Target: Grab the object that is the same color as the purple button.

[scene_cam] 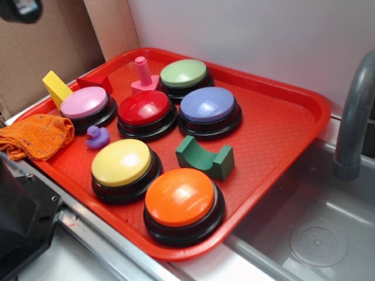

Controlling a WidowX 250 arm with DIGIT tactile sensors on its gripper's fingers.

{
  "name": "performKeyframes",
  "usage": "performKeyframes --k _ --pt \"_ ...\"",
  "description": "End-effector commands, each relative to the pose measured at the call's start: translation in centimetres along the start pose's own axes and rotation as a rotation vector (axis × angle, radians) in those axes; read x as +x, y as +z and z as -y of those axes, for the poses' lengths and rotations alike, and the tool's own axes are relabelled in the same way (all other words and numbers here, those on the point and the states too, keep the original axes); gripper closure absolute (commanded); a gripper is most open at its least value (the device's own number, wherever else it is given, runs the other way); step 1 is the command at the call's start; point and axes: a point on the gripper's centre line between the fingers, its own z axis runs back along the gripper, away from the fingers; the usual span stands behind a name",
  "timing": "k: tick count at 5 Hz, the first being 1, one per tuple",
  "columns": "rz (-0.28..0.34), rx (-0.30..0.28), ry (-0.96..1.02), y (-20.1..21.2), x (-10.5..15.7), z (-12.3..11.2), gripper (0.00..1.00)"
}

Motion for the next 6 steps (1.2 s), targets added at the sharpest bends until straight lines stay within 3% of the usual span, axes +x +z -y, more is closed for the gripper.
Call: performKeyframes --k 1,3,6 --pt "0.057 0.037 0.269 -4.6 2.4 -1.7 0.0" --pt "0.146 0.022 0.285 -10.7 4.4 -4.5 0.0" --pt "0.165 0.076 0.196 -16.3 6.0 -5.4 0.0"
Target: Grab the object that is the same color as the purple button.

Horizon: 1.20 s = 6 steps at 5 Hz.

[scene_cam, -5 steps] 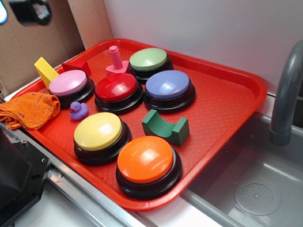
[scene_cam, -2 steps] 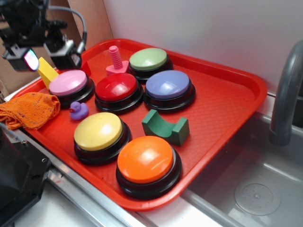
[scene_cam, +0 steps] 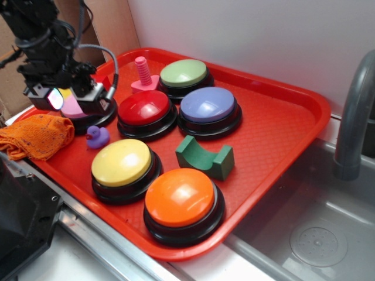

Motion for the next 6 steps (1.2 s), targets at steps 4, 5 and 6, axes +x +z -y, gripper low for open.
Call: performKeyframes --k 4,5,6 --pt "0.022 -0.026 -0.03 -2.7 0.1 0.1 0.0" --pt "0.022 -0.016 -0.015 -3.1 0.1 -0.2 1.0" --pt "0.015 -0.006 -0.016 -3.5 0.0 -0.1 1.0"
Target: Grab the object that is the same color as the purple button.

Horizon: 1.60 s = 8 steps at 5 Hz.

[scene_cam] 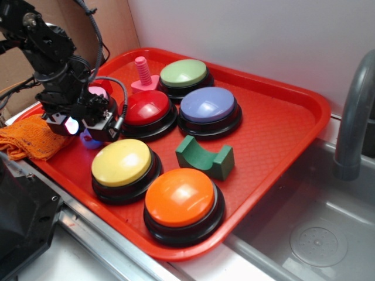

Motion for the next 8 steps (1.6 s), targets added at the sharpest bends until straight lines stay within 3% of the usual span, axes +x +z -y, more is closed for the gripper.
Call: performKeyframes --k 1,3,4,5,7,8 --pt "0.016 0.009 0.022 0.0 0.4 -0.4 1.0" --pt "0.023 -0.001 0.065 2.2 0.2 -0.4 1.0" --pt "0.026 -0.053 0.168 6.1 0.4 -0.4 1.0" --pt "0.027 -0.032 0.246 9.0 1.0 0.0 1.0" --pt "-0.125 -0.101 0.284 14.3 1.9 -0.1 1.0" --pt "-0.127 -0.125 0.271 15.9 2.2 -0.2 1.0"
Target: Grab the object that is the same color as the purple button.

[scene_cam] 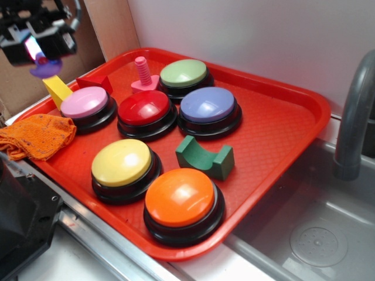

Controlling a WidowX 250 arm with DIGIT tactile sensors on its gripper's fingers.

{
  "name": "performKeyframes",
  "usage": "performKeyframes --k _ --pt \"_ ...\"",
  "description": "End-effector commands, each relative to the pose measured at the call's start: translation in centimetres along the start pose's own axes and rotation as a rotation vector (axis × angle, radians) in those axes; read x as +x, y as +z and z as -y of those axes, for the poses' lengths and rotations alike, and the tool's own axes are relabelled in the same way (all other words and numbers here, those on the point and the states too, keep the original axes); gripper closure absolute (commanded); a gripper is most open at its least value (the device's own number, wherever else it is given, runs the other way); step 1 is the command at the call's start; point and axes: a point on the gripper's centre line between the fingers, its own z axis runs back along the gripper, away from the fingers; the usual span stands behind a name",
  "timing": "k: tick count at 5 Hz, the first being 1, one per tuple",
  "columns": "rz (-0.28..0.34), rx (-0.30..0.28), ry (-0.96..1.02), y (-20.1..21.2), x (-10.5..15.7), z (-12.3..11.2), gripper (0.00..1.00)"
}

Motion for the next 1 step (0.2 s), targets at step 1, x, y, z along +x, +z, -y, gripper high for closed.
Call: performKeyframes --k 1 --pt "0.085 0.023 -0.045 2.05 1.34 0.32 1.0"
